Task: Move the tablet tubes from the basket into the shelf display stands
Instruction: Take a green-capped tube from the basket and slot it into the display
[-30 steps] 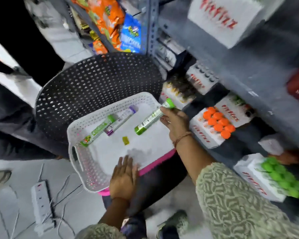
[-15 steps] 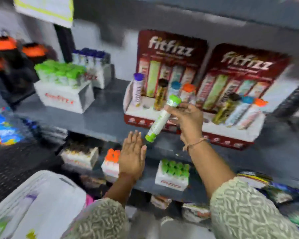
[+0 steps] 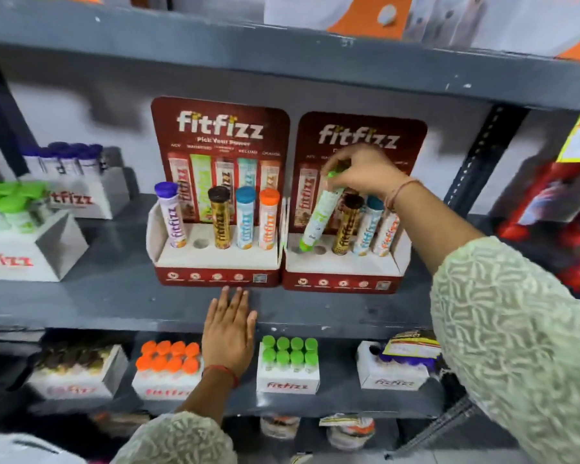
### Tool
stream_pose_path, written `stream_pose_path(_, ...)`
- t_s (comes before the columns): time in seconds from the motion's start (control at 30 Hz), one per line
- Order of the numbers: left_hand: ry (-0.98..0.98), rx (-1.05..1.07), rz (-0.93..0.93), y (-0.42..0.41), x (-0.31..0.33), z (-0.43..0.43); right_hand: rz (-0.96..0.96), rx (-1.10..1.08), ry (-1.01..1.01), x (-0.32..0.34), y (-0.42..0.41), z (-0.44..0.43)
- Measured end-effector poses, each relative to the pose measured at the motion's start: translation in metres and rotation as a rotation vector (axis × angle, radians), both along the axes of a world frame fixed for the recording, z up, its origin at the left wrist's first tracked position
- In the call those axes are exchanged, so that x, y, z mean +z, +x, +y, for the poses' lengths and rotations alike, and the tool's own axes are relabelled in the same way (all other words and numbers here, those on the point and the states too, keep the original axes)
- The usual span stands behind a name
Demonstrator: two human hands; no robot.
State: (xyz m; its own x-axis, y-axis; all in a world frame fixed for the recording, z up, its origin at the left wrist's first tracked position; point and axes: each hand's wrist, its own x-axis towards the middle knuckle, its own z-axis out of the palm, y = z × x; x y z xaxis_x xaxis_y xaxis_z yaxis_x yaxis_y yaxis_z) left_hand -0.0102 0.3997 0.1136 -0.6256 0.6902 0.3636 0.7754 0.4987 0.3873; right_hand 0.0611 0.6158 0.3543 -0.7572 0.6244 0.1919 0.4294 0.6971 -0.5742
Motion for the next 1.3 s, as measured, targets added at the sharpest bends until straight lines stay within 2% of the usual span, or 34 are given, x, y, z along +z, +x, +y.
stream_pose_path(0.13,-0.045,0.000,-0.018,0.000,-0.001,0.001,-0.083,-0.024,0.141,-0.016,-0.005,0.010)
stream_pose_path(0.23,-0.072,-0.003,-0.013,-0.001,-0.002,0.001,-0.070,-0.036,0.200,-0.025,-0.003,0.017)
stream_pose_path(0.4,-0.076,-0.010,-0.009,-0.001,-0.004,0.002,-0.042,-0.022,0.189,-0.027,-0.003,0.024)
stream_pose_path(0.6,-0.085,-0.022,-0.021,-0.001,-0.005,0.001,-0.205,0.119,0.146,-0.032,-0.004,0.016)
stream_pose_path(0.8,-0.107,-0.034,-0.029,-0.004,-0.005,0.000,-0.295,0.046,0.271,-0.029,-0.004,0.015)
stream_pose_path(1.1,-0.107,-0.080,-0.023,-0.006,-0.002,-0.002,-0.354,0.056,0.264,-0.026,-0.002,0.009)
stream_pose_path(1.17,-0.082,-0.106,-0.038,-0.005,0.002,-0.005,-0.232,0.015,0.298,-0.028,0.004,0.000)
stream_pose_path(1.23,-0.027,-0.078,-0.083,-0.003,0.008,-0.016,0.134,-0.007,0.455,-0.039,0.005,-0.024)
stream_pose_path(1.3,0.055,0.028,-0.110,-0.003,0.003,-0.039,0.485,0.120,0.535,-0.062,-0.003,-0.065)
